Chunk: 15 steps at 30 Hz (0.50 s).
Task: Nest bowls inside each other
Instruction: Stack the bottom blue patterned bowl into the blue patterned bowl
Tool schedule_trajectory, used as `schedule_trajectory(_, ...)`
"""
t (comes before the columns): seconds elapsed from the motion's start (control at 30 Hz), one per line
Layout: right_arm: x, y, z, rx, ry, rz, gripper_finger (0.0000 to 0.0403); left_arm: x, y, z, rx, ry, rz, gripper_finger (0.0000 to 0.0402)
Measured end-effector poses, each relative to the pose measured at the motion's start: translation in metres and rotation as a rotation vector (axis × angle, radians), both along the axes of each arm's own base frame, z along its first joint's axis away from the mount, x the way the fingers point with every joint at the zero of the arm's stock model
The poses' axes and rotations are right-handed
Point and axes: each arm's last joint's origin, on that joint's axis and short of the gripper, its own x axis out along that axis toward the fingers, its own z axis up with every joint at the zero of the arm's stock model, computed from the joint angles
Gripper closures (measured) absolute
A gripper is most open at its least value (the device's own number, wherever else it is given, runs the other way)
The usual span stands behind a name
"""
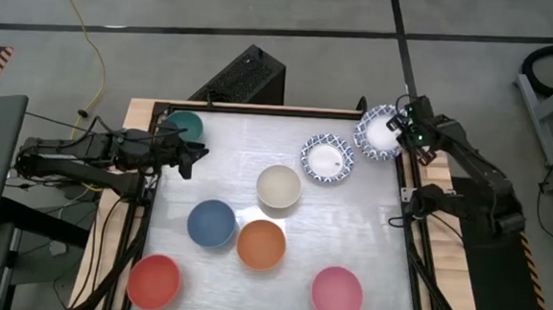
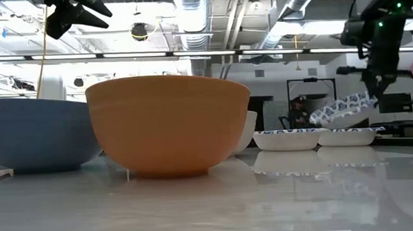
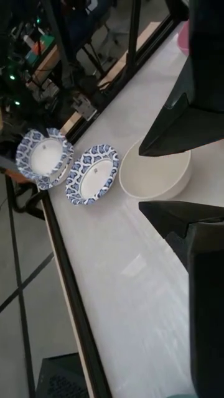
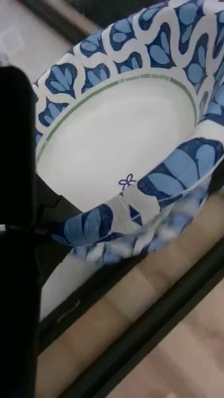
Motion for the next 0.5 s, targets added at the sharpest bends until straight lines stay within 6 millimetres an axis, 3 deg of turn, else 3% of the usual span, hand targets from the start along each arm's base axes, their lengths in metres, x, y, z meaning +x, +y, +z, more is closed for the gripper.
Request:
schedule_trajectory(0.27, -0.007, -0.005, -0.016, -0.049, -0.023, -0.013, 0.0383, 0.000, 0.000, 0.000, -0.025, -0.014, 0.017, 0.0287)
schedule_trajectory(0.5, -0.009, -0.007, -0.015, -0.067, -0.015, 0.036, 0.0330, 0.000, 0.000, 0.000, -0.005, -0.005, 0.009, 0.0287)
